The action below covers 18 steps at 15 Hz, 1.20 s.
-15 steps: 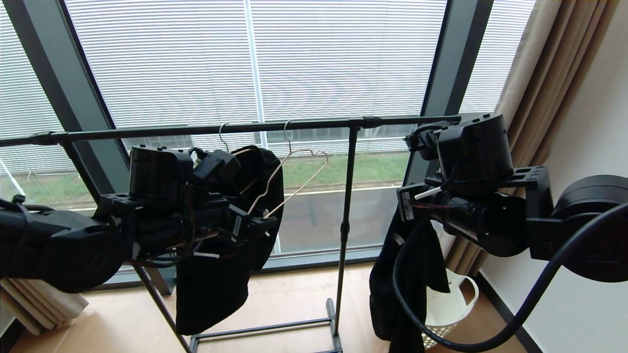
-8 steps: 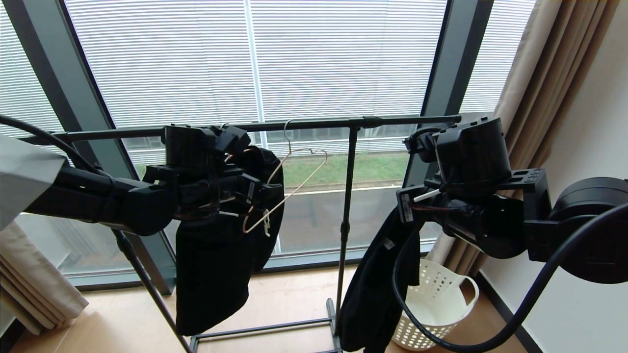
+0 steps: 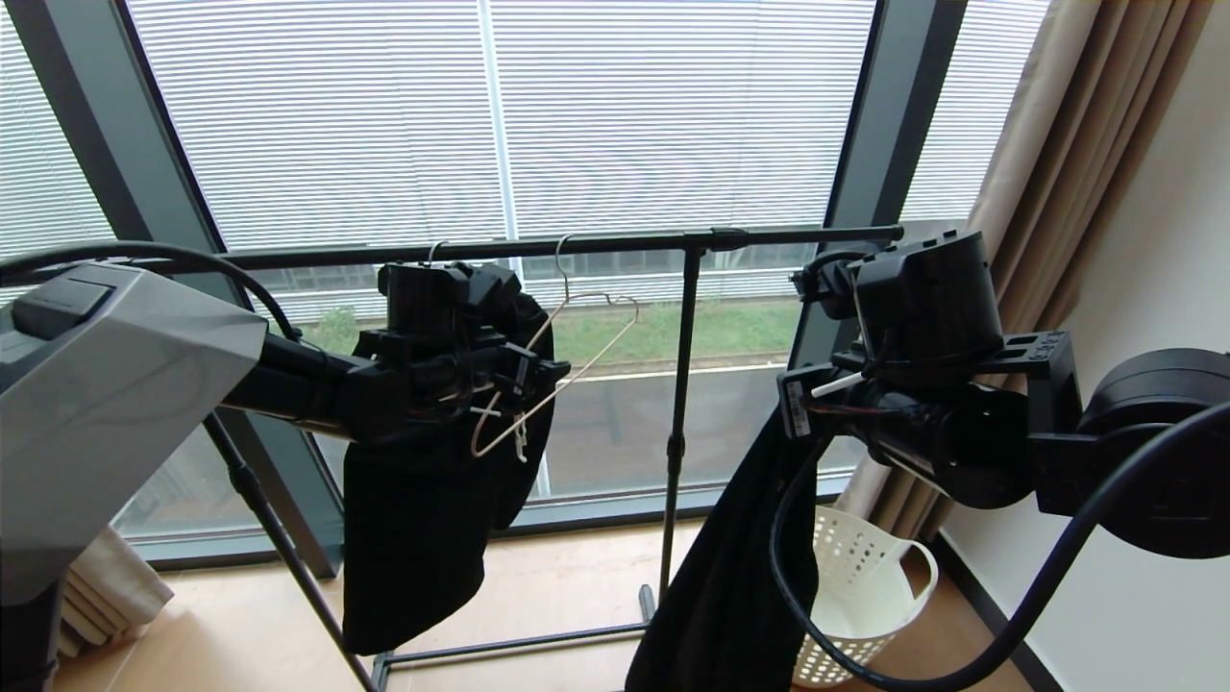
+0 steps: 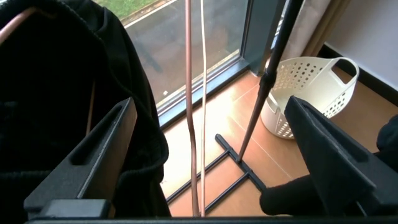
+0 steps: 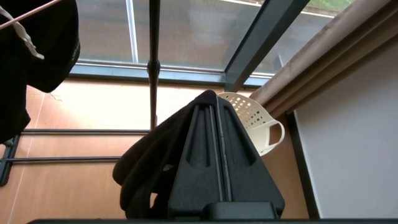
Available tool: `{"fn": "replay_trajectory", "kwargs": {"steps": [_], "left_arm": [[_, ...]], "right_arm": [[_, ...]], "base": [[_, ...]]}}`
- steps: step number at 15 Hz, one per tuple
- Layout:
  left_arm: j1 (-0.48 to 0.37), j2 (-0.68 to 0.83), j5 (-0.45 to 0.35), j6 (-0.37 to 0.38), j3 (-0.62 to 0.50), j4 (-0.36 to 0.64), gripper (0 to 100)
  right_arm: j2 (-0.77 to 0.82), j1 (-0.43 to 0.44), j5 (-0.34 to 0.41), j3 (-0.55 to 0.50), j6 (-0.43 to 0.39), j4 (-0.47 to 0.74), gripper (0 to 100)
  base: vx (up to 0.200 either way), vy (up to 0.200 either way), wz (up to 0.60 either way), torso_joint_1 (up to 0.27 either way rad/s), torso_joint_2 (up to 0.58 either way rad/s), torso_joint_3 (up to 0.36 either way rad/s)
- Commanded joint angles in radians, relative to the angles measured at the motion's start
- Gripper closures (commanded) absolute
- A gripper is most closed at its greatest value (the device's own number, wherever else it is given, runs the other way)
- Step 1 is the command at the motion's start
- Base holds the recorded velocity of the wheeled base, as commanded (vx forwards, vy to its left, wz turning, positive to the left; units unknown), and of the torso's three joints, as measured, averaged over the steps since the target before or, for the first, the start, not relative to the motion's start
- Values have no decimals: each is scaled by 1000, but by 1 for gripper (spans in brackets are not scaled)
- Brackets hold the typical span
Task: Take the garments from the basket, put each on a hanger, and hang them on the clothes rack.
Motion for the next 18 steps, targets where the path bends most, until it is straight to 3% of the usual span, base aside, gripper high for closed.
{"fn": "replay_trajectory", "kwargs": {"steps": [1,10,11,18], "left_arm": [[3,55,2,-2,-36,0,0],[1,95,8,-5,-34,0,0],[1,95,8,-5,-33,0,100],[4,87,8,-8,-31,0,100]], "right_arm": [[2,0,0,0,0,-1,100],[4,0,0,1,0,-1,100],[4,0,0,1,0,-1,100],[5,0,0,1,0,-1,100]], "base": [[0,0,0,0,0,0],[0,0,0,0,0,0],[0,0,0,0,0,0],[0,0,0,0,0,0]]}}
